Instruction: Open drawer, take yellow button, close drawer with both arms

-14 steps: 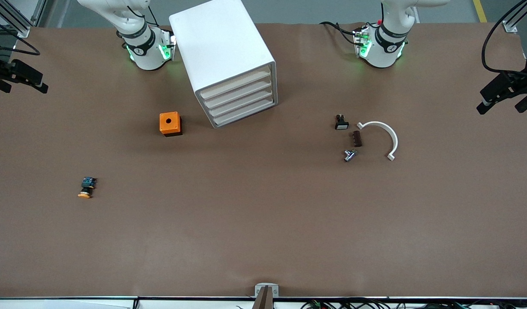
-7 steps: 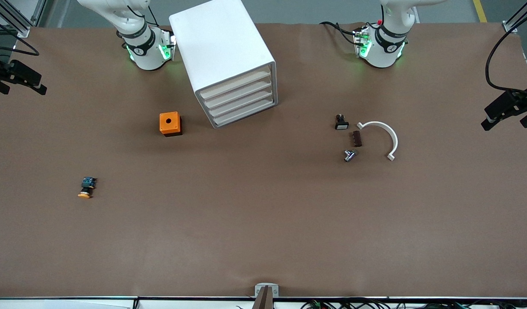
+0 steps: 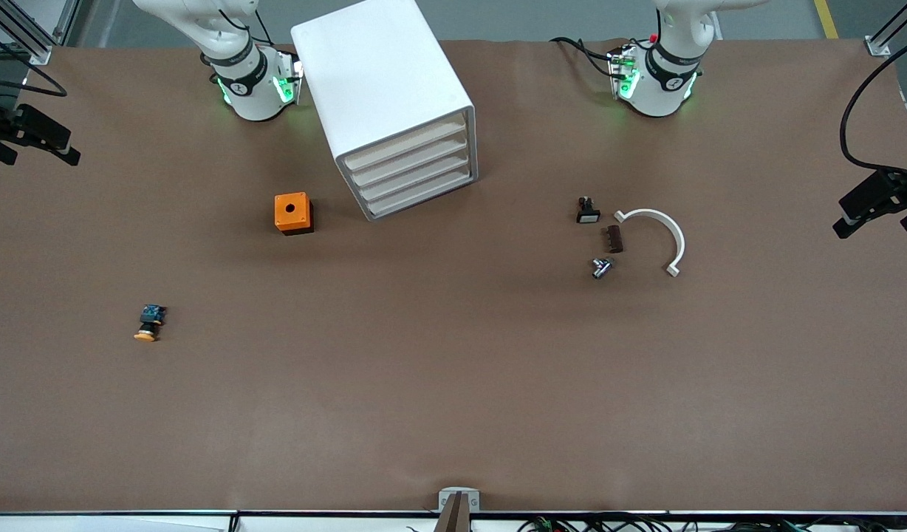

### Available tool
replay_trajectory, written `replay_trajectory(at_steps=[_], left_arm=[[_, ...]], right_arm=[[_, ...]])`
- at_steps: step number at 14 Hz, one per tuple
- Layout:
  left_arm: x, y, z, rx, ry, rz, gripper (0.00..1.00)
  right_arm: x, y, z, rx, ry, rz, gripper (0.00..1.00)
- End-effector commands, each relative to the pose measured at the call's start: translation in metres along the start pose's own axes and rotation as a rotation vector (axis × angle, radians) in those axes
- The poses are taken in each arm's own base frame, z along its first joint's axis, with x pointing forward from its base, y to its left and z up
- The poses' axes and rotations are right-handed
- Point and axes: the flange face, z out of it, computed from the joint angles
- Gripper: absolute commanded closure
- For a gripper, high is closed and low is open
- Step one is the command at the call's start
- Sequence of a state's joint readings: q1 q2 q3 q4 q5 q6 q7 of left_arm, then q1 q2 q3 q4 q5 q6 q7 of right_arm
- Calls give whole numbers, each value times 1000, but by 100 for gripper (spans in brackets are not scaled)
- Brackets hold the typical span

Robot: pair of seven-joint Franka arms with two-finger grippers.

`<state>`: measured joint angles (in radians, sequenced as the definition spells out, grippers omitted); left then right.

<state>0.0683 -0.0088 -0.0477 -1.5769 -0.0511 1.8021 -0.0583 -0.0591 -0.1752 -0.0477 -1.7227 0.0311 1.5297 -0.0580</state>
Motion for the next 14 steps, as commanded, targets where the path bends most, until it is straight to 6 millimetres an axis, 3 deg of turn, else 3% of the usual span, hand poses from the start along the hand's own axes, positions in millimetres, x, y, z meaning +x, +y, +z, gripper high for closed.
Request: replay_trajectory(at_steps=[1,14], left_arm=[[1,-5,-7,8,-2,8,0],[-1,-1,-8,7,-14,11,0]], right_arm=[[-7,1,-1,23,6,-2,0],[-8,6,-2,-22,7,-45,0]])
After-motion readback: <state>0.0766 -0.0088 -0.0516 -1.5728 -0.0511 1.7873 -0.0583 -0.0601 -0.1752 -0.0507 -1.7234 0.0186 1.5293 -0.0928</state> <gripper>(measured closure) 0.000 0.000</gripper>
